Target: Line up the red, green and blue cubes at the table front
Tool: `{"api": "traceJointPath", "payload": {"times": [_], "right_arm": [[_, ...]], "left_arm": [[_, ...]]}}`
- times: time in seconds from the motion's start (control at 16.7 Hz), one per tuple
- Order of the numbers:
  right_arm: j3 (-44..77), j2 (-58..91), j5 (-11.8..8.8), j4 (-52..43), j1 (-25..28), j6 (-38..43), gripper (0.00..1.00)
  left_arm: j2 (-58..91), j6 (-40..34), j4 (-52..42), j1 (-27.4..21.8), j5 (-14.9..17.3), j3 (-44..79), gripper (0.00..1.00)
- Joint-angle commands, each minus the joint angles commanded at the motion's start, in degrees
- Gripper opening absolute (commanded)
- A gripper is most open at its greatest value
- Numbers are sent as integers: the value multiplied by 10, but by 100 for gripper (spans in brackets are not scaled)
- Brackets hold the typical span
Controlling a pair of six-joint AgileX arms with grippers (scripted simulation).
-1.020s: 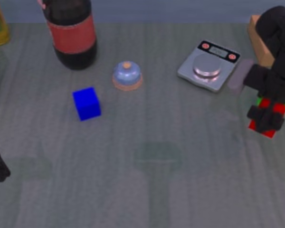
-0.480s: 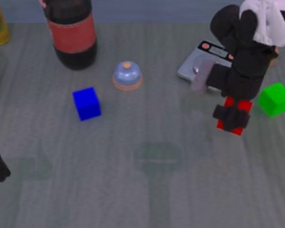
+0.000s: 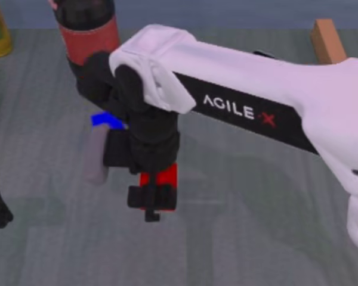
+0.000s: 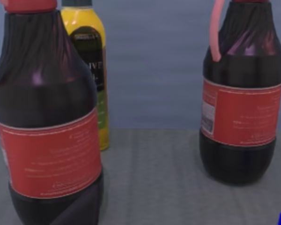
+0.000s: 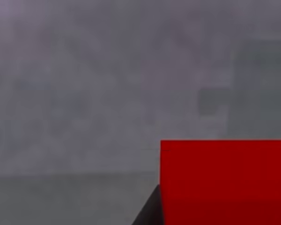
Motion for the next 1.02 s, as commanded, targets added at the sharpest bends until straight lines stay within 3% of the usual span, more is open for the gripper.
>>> {"api": "traceJointPath", "payload": {"times": [0.18,0.48,1.02], "right_arm": [[38,18,2,-16,38,12,0],[37,16,1,-14,38,14,0],[-86,37,2,129,40,14,0]], "left_arm": [[0,0,0,0,0,0,100],[0,0,0,0,0,0,100],[0,0,0,0,0,0,100]]}}
